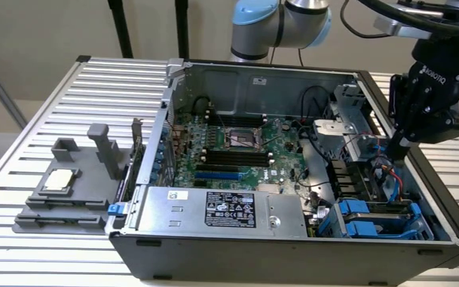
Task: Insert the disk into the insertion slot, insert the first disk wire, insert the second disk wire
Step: 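Insert the second disk wire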
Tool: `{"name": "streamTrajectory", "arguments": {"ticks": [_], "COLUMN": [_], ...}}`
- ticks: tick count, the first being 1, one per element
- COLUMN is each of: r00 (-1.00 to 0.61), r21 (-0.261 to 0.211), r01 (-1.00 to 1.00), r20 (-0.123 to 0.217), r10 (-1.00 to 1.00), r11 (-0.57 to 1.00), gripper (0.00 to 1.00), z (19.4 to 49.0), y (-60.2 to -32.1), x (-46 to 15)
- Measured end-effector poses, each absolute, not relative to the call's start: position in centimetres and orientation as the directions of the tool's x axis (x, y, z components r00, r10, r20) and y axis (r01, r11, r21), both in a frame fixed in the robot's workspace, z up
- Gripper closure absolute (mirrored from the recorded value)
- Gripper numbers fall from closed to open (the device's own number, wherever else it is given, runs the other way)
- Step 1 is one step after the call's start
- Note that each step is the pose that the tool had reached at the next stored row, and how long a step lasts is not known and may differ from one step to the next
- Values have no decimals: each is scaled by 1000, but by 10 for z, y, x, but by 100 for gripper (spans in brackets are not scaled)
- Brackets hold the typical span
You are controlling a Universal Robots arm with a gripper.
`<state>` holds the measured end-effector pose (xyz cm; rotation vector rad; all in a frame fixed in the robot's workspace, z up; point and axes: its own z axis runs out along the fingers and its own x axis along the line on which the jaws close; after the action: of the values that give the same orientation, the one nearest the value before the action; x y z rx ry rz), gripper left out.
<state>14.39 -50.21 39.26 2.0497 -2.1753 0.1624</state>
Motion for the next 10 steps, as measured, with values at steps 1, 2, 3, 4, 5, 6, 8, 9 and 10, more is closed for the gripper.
{"name": "streamTrajectory", "arguments": {"ticks": [1, 2, 3, 4, 5, 6, 8, 9, 10], "r00": [-56, -56, -56, -56, -56, -56, -55, -55, -55], "r21": [23, 23, 24, 24, 25, 26, 28, 28, 29], "r01": [-998, -998, -998, -998, -998, -998, -998, -998, -998], "r20": [181, 181, 181, 182, 181, 181, 181, 182, 181], "r10": [-982, -982, -982, -982, -982, -982, -982, -982, -982], "r11": [61, 61, 61, 61, 61, 61, 61, 62, 62], "gripper": [89, 89, 89, 88, 88, 88, 82, 82, 82], "z": [393, 393, 392, 392, 392, 392, 391, 391, 391], "y": [-503, -504, -507, -511, -515, -519, -529, -533, -538], "x": [144, 144, 145, 145, 146, 146, 147, 147, 147]}}
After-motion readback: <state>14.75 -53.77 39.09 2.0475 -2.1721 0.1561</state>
